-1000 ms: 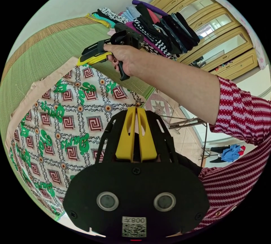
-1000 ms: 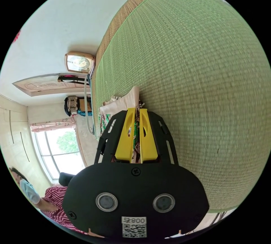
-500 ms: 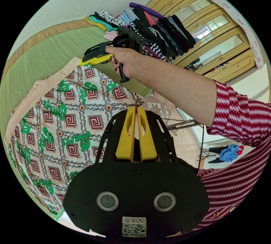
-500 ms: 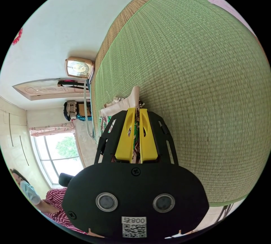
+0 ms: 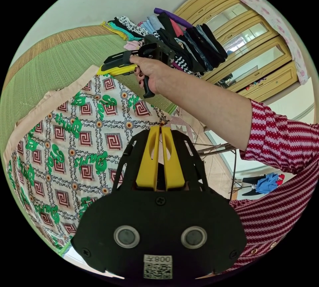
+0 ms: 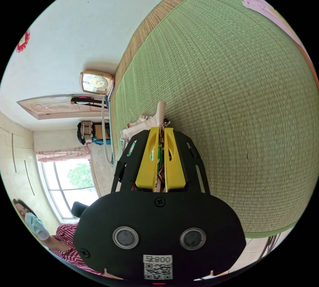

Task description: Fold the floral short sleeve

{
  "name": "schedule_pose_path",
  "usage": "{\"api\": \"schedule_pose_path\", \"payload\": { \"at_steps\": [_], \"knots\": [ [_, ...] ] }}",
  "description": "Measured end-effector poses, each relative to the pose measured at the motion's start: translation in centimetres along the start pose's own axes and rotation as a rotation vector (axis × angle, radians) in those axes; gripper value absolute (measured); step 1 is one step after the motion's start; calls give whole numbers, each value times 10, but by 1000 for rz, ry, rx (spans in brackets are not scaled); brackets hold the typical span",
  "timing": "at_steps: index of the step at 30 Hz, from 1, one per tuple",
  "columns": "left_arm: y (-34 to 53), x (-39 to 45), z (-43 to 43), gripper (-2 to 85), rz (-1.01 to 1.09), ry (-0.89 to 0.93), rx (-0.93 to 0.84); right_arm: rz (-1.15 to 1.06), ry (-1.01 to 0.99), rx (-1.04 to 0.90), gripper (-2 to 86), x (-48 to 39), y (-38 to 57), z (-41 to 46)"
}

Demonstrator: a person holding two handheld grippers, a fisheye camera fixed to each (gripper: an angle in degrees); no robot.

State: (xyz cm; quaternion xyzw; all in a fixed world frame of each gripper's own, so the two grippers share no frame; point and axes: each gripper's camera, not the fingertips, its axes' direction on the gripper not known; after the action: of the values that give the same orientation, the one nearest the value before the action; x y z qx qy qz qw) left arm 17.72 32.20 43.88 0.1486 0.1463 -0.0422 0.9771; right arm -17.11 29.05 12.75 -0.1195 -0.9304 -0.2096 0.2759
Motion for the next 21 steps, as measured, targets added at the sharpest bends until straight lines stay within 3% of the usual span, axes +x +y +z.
{"api": "schedule_pose_path", "payload": {
  "at_steps": [21],
  "knots": [
    [116, -64, -147, 7, -74, 102, 183, -64, -88, 71, 22, -98, 10, -42]
  ]
}}
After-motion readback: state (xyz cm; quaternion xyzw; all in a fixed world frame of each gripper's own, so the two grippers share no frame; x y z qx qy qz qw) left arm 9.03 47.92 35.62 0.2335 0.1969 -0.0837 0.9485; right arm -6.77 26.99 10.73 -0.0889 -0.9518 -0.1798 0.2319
